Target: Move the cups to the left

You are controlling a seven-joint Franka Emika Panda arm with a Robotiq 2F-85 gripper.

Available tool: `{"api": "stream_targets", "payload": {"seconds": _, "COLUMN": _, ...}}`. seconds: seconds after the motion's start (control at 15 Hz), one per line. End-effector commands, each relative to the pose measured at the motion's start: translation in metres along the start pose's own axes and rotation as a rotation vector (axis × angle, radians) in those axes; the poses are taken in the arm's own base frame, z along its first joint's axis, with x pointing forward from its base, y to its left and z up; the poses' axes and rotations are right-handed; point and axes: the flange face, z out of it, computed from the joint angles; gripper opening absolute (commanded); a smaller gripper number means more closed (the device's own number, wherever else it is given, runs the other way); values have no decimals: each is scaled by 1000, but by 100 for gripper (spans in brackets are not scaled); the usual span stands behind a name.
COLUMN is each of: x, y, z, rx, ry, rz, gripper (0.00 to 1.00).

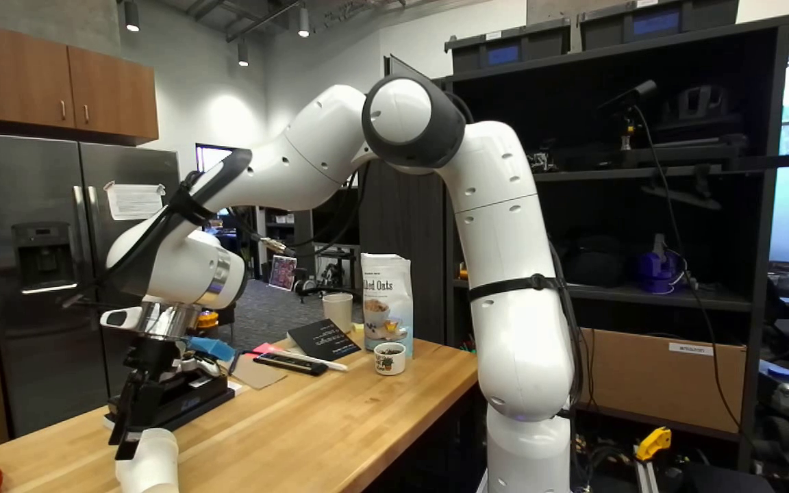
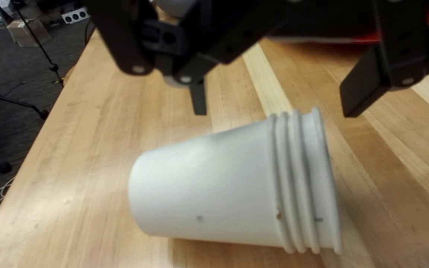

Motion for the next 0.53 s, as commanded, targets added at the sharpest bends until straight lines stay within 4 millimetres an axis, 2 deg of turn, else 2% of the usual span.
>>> {"api": "stream_targets", "payload": {"seconds": 0.0, "x": 1, "y": -4, "z": -10, "rx": 33, "ry": 7, "rz": 2, "gripper": 58}}
{"api": "stream_targets", "payload": {"seconds": 0.07, "x": 0, "y": -5, "z": -10, "rx": 29, "ry": -25, "rz": 3, "gripper": 87}}
{"api": "stream_targets", "payload": {"seconds": 0.27, "x": -2, "y": -5, "z": -13, "rx": -11, "ry": -99, "rz": -2, "gripper": 96}}
{"api": "stream_targets", "payload": {"seconds": 0.47, "x": -4, "y": -6, "z": -19, "rx": -21, "ry": -152, "rz": 22, "gripper": 100}}
